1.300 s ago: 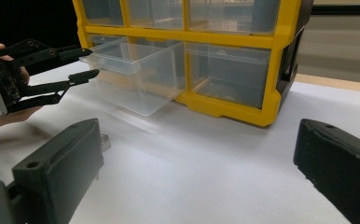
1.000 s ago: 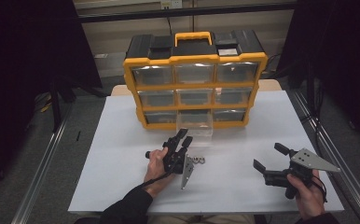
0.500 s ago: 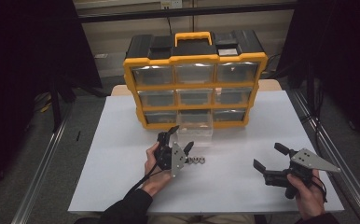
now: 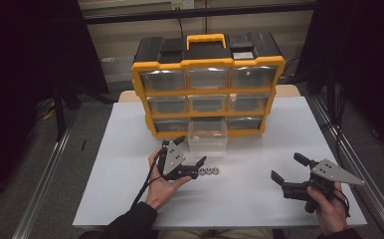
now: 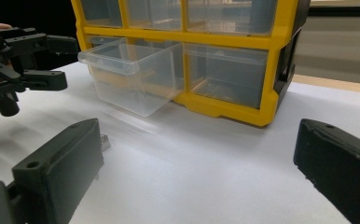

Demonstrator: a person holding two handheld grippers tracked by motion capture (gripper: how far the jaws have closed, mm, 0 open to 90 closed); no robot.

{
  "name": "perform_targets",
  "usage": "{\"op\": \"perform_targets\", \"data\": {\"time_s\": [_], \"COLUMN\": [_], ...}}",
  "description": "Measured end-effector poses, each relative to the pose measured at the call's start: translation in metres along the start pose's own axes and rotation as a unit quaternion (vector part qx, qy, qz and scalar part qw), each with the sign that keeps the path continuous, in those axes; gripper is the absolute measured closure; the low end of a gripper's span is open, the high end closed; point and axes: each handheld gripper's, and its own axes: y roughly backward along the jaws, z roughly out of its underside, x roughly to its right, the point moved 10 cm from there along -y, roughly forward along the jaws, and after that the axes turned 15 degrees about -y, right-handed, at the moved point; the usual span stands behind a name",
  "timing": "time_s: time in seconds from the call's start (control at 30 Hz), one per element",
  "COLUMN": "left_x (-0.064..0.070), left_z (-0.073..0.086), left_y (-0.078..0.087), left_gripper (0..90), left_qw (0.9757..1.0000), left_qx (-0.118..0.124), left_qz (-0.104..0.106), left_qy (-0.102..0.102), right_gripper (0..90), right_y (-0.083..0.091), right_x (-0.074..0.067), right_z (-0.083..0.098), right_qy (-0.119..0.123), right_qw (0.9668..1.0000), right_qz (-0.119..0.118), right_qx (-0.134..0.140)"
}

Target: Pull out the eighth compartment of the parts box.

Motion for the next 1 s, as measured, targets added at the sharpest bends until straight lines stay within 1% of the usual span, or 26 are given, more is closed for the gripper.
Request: {"op": "perform_targets", "data": {"time_s": [0.03, 0.07, 0.13, 0.17, 0.2, 0.23, 0.27, 0.3, 0.33, 0.37, 0.4, 0.43, 0.47, 0.5, 0.53, 0.57, 0.63, 0.67, 0.7, 0.73, 0.77, 0.8, 0.83, 0.9, 0.93, 1.0], "left_x": [0.000, -0.001, -0.002, -0.004, -0.005, -0.008, -0.008, -0.010, -0.014, -0.014, -0.016, -0.018, -0.019, -0.021, -0.021, -0.023, -0.025, -0.026, -0.028, -0.027, -0.027, -0.028, -0.028, -0.030, -0.031, -0.034], "left_z": [0.000, -0.001, -0.004, -0.003, -0.003, -0.001, -0.002, -0.003, 0.001, 0.001, 0.003, 0.003, 0.002, 0.006, 0.006, 0.007, 0.010, 0.009, 0.011, 0.010, 0.010, 0.011, 0.012, 0.015, 0.017, 0.021], "left_y": [0.000, 0.002, 0.005, 0.007, 0.009, 0.012, 0.013, 0.015, 0.021, 0.021, 0.025, 0.029, 0.031, 0.036, 0.038, 0.040, 0.044, 0.046, 0.049, 0.050, 0.052, 0.054, 0.056, 0.060, 0.062, 0.067], "left_gripper": [7.8, 7.8, 6.3, 6.3, 6.6, 5.7, 5.7, 5.5, 4.4, 4.0, 4.0, 3.8, 3.4, 3.4, 3.4, 3.3, 3.3, 3.3, 3.3, 3.3, 3.3, 3.3, 3.3, 3.3, 3.4, 3.6], "left_qw": [1.0000, 0.9999, 0.9993, 0.9990, 0.9981, 0.9980, 0.9966, 0.9962, 0.9963, 0.9963, 0.9973, 0.9973, 0.9970, 0.9972, 0.9970, 0.9972, 0.9968, 0.9969, 0.9970, 0.9971, 0.9970, 0.9970, 0.9969, 0.9968, 0.9965, 0.9957], "left_qx": [0.000, 0.000, 0.010, 0.005, 0.006, -0.010, -0.005, 0.003, -0.009, -0.009, -0.018, -0.016, -0.011, -0.025, -0.020, -0.019, -0.023, -0.021, -0.032, -0.021, -0.023, -0.029, -0.029, -0.033, -0.033, -0.040], "left_qz": [0.000, 0.000, 0.009, 0.023, 0.025, 0.019, 0.019, 0.033, 0.027, 0.027, 0.021, 0.016, 0.017, 0.009, 0.019, 0.014, 0.012, 0.012, -0.002, 0.011, 0.012, 0.004, 0.012, 0.002, 0.005, -0.006], "left_qy": [0.000, 0.011, 0.036, 0.038, 0.056, 0.060, 0.080, 0.081, 0.081, 0.081, 0.068, 0.069, 0.075, 0.071, 0.072, 0.072, 0.076, 0.074, 0.070, 0.072, 0.073, 0.072, 0.073, 0.072, 0.077, 0.083], "right_gripper": [1.3, 1.3, 1.2, 1.2, 1.2, 1.2, 1.2, 1.2, 1.2, 1.2, 1.2, 1.2, 1.2, 1.2, 1.2, 1.2, 1.3, 1.3, 1.3, 1.3, 1.3, 1.2, 1.3, 1.3, 1.3, 1.3], "right_y": [0.000, 0.001, 0.002, 0.002, 0.002, 0.003, 0.003, 0.003, 0.004, 0.004, 0.004, 0.004, 0.004, 0.004, 0.004, 0.004, 0.004, 0.004, 0.003, 0.003, 0.004, 0.004, 0.004, 0.004, 0.005, 0.005], "right_x": [0.000, 0.000, 0.000, 0.000, 0.000, 0.001, 0.001, 0.001, 0.001, 0.001, 0.001, 0.001, 0.001, 0.001, 0.001, 0.002, 0.001, 0.001, 0.001, 0.001, 0.001, 0.001, 0.001, 0.001, 0.001, 0.001], "right_z": [0.000, 0.000, 0.000, 0.000, 0.000, 0.000, 0.000, 0.000, 0.000, 0.000, 0.000, 0.000, 0.000, 0.000, 0.000, 0.000, 0.000, 0.000, 0.000, 0.000, 0.000, 0.000, 0.000, 0.000, 0.000, 0.000], "right_qy": [0.000, 0.000, -0.001, -0.001, -0.002, -0.002, -0.002, -0.002, -0.002, -0.002, -0.003, -0.002, -0.002, -0.002, -0.001, -0.001, 0.000, 0.000, 0.001, 0.001, 0.000, 0.000, 0.001, 0.001, 0.002, 0.001], "right_qw": [1.0000, 1.0000, 1.0000, 1.0000, 1.0000, 1.0000, 1.0000, 1.0000, 1.0000, 1.0000, 1.0000, 1.0000, 1.0000, 1.0000, 1.0000, 1.0000, 1.0000, 1.0000, 1.0000, 1.0000, 1.0000, 1.0000, 1.0000, 1.0000, 1.0000, 1.0000], "right_qz": [0.000, 0.001, -0.001, -0.001, 0.000, 0.002, 0.002, 0.002, 0.003, 0.003, 0.004, 0.003, 0.002, 0.002, 0.004, 0.006, 0.005, 0.005, 0.002, 0.002, 0.004, 0.005, 0.004, 0.005, 0.004, 0.005], "right_qx": [0.000, 0.000, 0.002, 0.002, 0.002, 0.003, 0.003, 0.003, 0.002, 0.002, 0.003, 0.003, 0.002, 0.002, 0.004, 0.005, 0.005, 0.005, 0.005, 0.005, 0.005, 0.005, 0.005, 0.006, 0.005, 0.006]}}
